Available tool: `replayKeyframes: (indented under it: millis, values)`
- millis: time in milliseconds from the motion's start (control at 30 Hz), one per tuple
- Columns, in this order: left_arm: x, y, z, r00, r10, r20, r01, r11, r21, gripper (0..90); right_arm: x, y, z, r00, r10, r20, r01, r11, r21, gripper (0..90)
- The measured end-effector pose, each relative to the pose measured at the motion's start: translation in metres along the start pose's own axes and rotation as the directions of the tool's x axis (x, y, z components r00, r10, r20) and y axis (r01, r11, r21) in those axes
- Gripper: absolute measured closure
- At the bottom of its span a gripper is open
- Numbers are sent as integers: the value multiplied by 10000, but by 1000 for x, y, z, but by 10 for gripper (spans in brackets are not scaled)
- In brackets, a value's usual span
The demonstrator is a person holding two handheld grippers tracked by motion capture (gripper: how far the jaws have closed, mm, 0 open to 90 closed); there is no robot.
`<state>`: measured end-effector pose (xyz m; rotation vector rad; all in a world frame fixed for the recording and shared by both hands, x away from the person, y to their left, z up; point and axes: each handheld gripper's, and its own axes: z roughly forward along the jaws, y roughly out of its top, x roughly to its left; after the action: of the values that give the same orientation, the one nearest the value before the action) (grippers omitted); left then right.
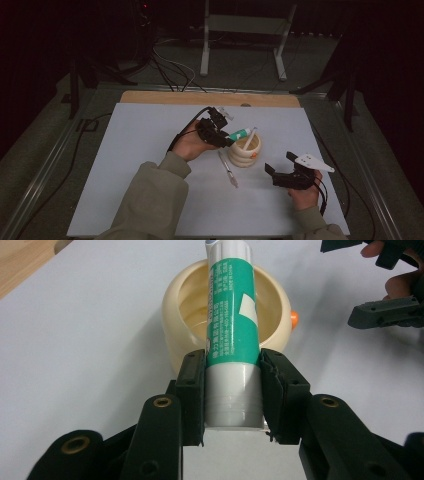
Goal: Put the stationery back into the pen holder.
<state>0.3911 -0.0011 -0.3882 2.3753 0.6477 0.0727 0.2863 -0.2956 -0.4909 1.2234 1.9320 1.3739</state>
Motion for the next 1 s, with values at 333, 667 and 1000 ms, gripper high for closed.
replayKeyframes:
  millis: [333, 667, 1000]
  values:
    - [-2, 2, 2, 10000, 35, 90, -35, 10000, -63, 657, 0, 0, 0, 10000, -21, 8, 21, 10000, 22, 3]
    - [-4, 5, 4, 9998, 84, 161, -84, 10000, -34, 656, 0, 0, 0, 10000, -29, 15, 29, 10000, 28, 3]
    - [-6, 9, 7, 9997, 94, 223, -92, 9999, -79, 655, 0, 0, 0, 10000, -14, 9, 14, 10000, 36, 3]
